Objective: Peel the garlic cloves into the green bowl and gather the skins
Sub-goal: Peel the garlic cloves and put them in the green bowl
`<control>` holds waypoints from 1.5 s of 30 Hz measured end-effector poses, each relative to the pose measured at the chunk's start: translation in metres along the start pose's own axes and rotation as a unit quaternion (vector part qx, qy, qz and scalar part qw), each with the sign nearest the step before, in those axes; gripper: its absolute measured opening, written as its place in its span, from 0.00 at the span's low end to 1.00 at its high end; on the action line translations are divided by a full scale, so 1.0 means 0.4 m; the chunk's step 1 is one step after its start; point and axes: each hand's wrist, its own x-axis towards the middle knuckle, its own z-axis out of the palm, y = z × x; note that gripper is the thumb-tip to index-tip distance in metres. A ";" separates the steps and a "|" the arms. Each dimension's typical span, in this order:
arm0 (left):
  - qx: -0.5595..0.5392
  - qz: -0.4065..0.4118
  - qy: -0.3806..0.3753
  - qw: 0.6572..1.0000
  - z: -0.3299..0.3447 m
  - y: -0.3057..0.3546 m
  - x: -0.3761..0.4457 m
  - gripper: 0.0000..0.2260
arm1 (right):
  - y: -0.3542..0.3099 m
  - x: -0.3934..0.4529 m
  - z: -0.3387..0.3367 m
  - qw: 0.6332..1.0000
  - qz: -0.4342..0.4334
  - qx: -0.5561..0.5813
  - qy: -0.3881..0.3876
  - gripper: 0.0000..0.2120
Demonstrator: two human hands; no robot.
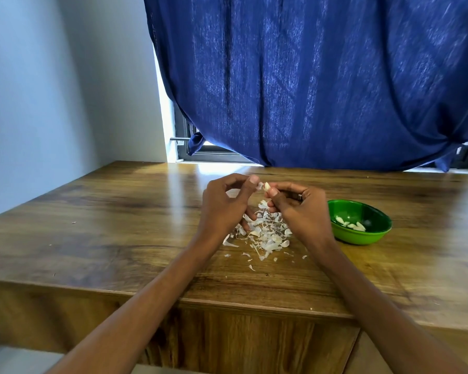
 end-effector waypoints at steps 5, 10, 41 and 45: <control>-0.011 -0.019 -0.037 0.999 0.000 -0.002 0.004 0.10 | 0.000 -0.002 -0.002 0.999 -0.021 -0.024 0.008 0.06; -0.033 -0.027 -0.039 0.998 -0.002 0.003 0.005 0.03 | -0.004 -0.003 -0.001 1.000 -0.006 -0.005 0.009 0.06; 0.281 0.150 -0.018 0.948 -0.012 -0.014 -0.014 0.08 | -0.083 0.048 -0.193 0.948 -0.037 -0.316 0.012 0.06; 0.297 0.142 0.001 0.944 -0.007 -0.007 -0.018 0.09 | -0.083 0.065 -0.275 0.913 0.034 -0.406 -0.032 0.08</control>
